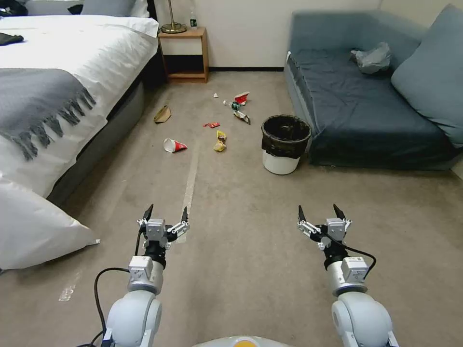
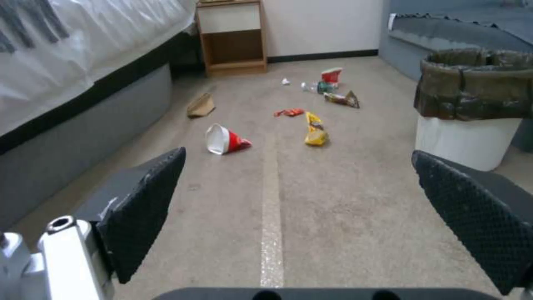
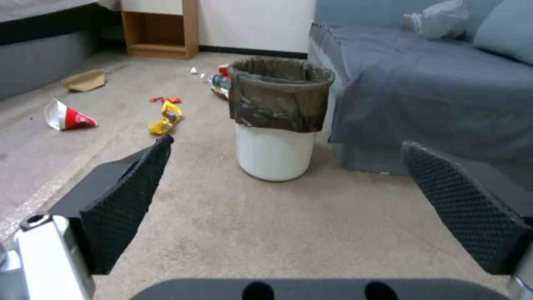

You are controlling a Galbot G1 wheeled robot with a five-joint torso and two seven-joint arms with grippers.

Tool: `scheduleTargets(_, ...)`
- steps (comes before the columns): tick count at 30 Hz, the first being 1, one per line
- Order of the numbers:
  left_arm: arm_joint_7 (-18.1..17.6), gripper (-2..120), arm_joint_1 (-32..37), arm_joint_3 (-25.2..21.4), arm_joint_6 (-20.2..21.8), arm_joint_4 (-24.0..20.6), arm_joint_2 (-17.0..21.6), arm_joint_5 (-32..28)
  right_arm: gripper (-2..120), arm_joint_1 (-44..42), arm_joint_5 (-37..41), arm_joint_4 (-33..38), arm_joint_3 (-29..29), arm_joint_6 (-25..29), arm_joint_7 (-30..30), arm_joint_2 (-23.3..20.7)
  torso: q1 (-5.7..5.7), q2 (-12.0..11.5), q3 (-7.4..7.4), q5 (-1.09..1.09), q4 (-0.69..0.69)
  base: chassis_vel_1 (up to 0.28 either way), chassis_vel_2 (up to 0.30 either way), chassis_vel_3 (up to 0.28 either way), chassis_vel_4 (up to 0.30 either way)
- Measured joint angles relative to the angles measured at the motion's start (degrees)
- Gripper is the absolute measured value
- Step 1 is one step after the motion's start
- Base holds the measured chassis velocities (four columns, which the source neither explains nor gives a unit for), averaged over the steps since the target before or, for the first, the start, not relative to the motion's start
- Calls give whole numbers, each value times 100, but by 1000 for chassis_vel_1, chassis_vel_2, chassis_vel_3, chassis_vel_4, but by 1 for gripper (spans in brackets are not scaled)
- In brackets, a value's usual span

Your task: Pick up the trash can from the floor.

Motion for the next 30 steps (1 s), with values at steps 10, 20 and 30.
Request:
scheduleTargets(10,-33,97,-49,-252,-366,237,-5,-55,100,-48,-107,-124,-36,377,-24,32,0,0,0,0,0,0,0,0,0)
scheduleTargets(20,-318,98,-274,-1381,-2003,1267,-42,-337,100,-227,-488,-575,-264,1778,-239,187,0,0,0,0,1,0,0,0,0)
scheduleTargets(30,-358,97,-340,-1669,-2521,1564,16,-641,100,-180,-594,-335,-159,1759,-347,140,0,0,0,0,2,0,0,0,0)
